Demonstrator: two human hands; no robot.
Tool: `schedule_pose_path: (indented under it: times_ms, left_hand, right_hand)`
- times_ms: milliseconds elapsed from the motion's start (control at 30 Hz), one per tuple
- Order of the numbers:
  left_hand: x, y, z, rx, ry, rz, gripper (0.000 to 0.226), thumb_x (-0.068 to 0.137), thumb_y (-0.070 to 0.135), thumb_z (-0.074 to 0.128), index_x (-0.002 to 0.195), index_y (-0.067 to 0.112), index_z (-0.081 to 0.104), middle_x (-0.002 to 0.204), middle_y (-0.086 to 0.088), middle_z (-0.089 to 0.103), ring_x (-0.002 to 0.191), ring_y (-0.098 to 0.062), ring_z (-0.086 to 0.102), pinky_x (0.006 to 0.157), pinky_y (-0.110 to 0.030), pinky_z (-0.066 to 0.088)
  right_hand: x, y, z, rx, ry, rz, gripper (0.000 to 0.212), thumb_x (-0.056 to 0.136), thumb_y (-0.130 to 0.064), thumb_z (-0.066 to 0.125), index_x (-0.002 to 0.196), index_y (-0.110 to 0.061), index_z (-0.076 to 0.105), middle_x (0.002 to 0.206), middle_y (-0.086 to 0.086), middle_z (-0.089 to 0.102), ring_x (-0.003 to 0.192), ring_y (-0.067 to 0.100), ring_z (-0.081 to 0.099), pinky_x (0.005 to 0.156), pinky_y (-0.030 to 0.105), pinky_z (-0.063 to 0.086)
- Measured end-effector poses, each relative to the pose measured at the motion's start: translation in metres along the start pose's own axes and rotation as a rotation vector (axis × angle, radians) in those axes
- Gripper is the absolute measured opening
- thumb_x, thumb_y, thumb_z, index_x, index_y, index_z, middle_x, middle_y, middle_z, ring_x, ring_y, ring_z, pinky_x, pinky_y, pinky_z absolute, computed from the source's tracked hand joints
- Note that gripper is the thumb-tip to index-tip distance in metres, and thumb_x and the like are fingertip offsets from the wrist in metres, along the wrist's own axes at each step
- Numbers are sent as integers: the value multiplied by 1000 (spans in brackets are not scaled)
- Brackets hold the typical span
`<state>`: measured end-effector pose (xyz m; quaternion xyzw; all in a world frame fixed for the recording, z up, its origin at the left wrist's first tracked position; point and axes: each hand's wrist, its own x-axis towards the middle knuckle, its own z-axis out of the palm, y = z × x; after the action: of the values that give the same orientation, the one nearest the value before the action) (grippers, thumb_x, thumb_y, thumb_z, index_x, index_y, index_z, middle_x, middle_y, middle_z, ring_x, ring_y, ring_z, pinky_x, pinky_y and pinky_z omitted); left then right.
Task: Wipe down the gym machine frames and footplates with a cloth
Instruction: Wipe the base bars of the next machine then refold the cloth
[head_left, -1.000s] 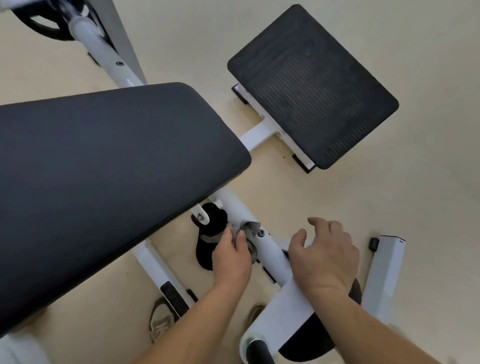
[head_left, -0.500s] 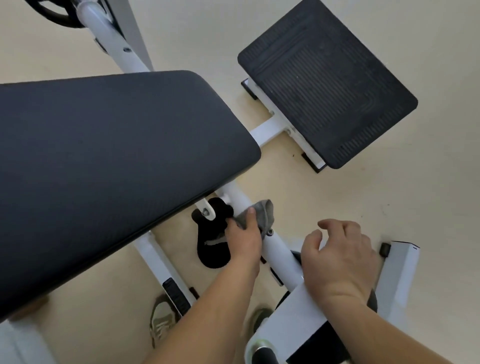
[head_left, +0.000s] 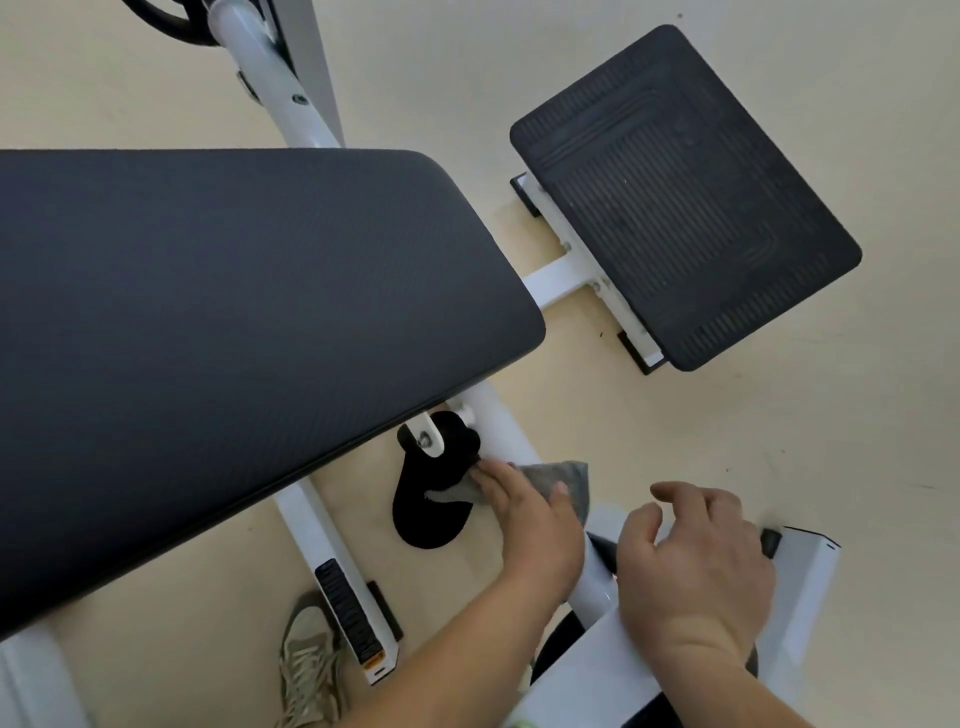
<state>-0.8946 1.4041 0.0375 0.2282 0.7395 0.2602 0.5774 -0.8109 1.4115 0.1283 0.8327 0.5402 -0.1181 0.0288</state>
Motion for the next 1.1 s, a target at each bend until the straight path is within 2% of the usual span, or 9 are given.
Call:
schedule_pose_path:
  times_ms: [167,333,433,500,567,633,700,900,1100]
  left_hand:
    - [-16,-31,-8,391,-141,199,88,108,32,39,152,3,-32,130,-1,-68,149,-24,-37,127,-37,-6]
    - [10,-37,-9,576,24,295,86,97,59,8,135,13,-53,143,-13,-61,142,-28,-45,124,-40,-15]
    - [14,-38,1,566,86,312,89,99,56,15,134,16,-56,148,-17,-55,144,-32,-44,122,-41,-15]
    - [7,-56,-3,645,37,415,88,104,51,21,144,13,-47,155,-18,-46,148,-33,-38,126,-42,-13]
    - [2,-82,-18,796,-3,640,84,104,46,29,159,5,-19,167,-22,-22,155,-36,-18,125,-46,-1]
    - [10,-99,-38,927,-47,847,79,102,43,38,162,3,6,170,-19,0,157,-36,2,121,-49,13]
    - [24,-95,-51,1055,-77,957,75,102,46,39,162,8,15,171,-14,8,158,-32,7,122,-49,15]
    - [55,-22,-38,1105,11,798,70,104,53,28,162,13,23,172,-5,10,158,-26,-10,126,-47,-7]
    - [18,-92,-30,1092,44,838,85,98,52,40,163,8,8,171,-16,1,158,-34,-5,121,-52,10]
  right_hand:
    - [-1,0,1,10,27,-12,31,88,-30,51,110,-25,72,117,2,60,98,30,56,85,44,43]
    - [0,0,2,15,40,-15,31,87,-30,50,110,-25,71,116,2,60,99,31,57,86,44,43]
    - [0,1,3,28,44,-18,31,87,-30,50,109,-24,72,116,2,61,99,31,57,84,43,41]
    - [0,2,3,23,38,-17,32,88,-31,50,110,-25,71,117,1,60,100,30,55,85,43,41]
    - [0,2,3,19,30,-16,32,89,-32,49,112,-26,70,118,1,59,101,29,54,86,43,41]
    - [1,2,3,16,28,-7,32,89,-31,48,113,-27,70,119,0,59,100,29,54,87,43,40]
    - [0,2,3,11,22,-5,32,90,-32,48,114,-27,69,120,-1,58,101,27,53,88,43,40]
    - [1,3,3,17,19,-10,32,91,-32,48,114,-27,69,119,0,58,103,27,53,88,43,41]
    - [1,2,4,22,22,-7,30,91,-31,49,113,-27,69,119,-1,58,103,27,52,89,44,41]
